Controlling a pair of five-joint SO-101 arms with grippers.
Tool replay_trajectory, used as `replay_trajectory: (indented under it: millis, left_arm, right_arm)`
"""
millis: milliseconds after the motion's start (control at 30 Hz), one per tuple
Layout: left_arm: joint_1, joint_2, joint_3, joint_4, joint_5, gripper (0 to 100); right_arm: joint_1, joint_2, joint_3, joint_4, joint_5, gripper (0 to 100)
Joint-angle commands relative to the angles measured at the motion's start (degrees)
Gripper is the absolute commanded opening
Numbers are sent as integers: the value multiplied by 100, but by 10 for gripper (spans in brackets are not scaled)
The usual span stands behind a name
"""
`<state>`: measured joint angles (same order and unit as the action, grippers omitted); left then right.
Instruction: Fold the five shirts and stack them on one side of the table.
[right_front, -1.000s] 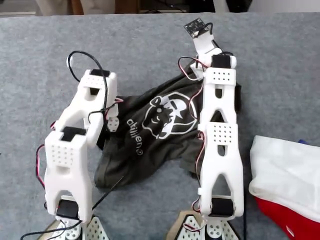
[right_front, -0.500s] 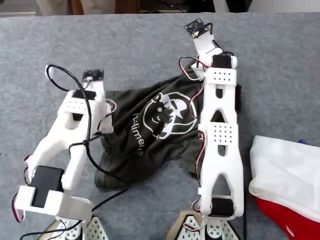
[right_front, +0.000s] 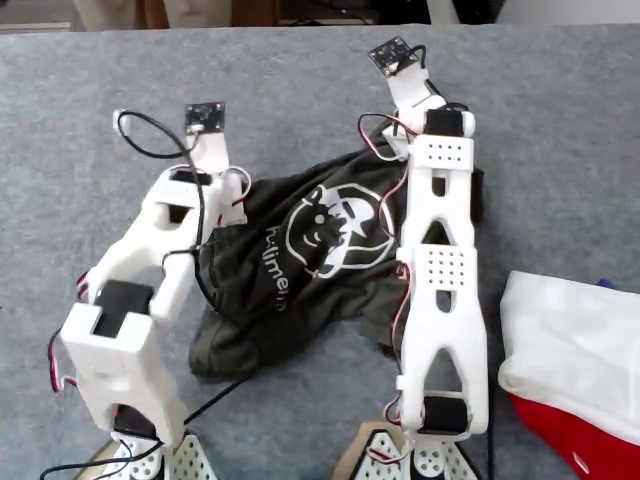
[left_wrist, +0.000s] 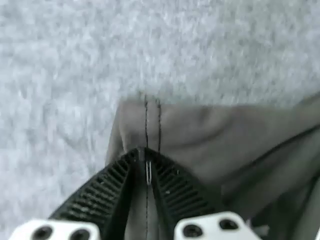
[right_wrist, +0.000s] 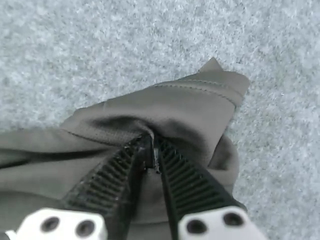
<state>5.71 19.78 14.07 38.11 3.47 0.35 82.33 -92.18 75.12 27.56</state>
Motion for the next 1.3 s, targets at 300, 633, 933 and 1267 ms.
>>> replay_trajectory:
  millis: [300, 633, 933, 1267]
  left_arm:
    - [141, 453, -1169, 3147, -352, 18]
    - [62, 365, -800, 4105, -958, 18]
    - [-176, -1147, -668, 3499, -818, 18]
    - [-519, -620, -835, 1538, -211, 64]
  right_arm:
    - [13, -40, -312, -123, 35, 9]
    - [13, -40, -312, -123, 35, 9]
    - [13, -40, -312, -123, 35, 9]
    - [13, -31, -312, -123, 35, 9]
